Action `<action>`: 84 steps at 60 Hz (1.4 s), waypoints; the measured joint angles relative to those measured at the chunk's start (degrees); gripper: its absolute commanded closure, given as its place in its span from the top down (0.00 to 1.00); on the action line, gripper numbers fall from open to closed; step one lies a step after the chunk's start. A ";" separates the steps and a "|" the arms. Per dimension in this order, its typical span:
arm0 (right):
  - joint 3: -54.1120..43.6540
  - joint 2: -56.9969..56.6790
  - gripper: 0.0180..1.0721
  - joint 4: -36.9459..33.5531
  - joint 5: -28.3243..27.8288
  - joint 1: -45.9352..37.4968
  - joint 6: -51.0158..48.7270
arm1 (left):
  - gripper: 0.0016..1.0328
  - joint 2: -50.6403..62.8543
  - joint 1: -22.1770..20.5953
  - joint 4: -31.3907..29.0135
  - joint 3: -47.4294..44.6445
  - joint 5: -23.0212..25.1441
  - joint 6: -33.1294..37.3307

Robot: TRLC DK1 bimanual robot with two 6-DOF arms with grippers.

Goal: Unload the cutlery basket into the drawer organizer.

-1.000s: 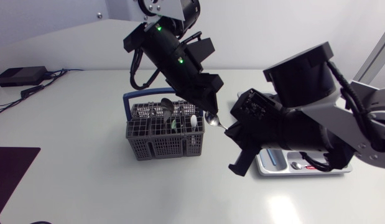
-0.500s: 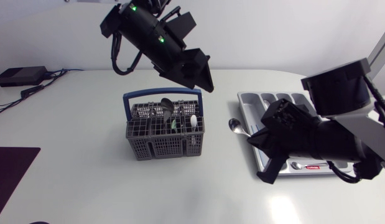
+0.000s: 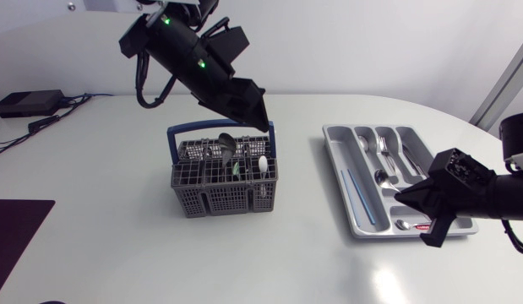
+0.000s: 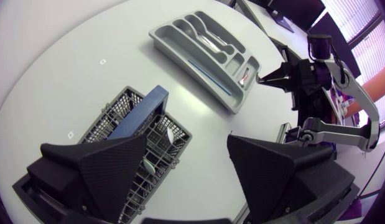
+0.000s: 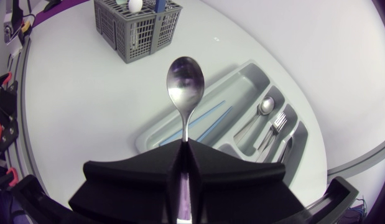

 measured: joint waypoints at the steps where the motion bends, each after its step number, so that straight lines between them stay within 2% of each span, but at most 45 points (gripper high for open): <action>1: 0.00 0.50 0.06 -0.28 -0.68 -1.07 -1.16 | 0.86 0.00 0.00 0.02 -0.39 -0.15 0.31; 12: 1.25 7.63 0.06 -5.77 -7.50 -12.81 -16.92 | 0.86 -0.63 0.13 0.00 -3.65 -1.66 2.47; 29: 5.64 18.32 0.06 -6.82 -8.39 -21.49 -38.40 | 0.86 -3.19 0.22 0.37 -7.56 -4.42 4.94; 38: 6.95 23.10 0.06 -6.62 -6.82 -22.01 -45.07 | 0.86 -3.74 0.22 1.25 -9.35 -4.87 5.81; 60: 7.54 30.58 0.06 0.72 1.11 -21.07 -53.92 | 0.86 -6.45 -1.90 3.04 -13.86 -6.67 7.52; 68: 7.58 30.56 0.23 2.89 1.97 -19.80 -54.62 | 0.87 -6.93 -2.86 3.08 -14.40 -7.48 7.74; 75: 7.58 30.16 0.46 3.89 2.10 -19.21 -54.71 | 0.87 -7.17 -3.32 3.45 -14.56 -7.69 7.74; 84: 7.58 29.31 0.54 5.14 2.14 -19.04 -54.21 | 0.88 -7.39 -4.04 4.02 -15.34 -7.69 7.74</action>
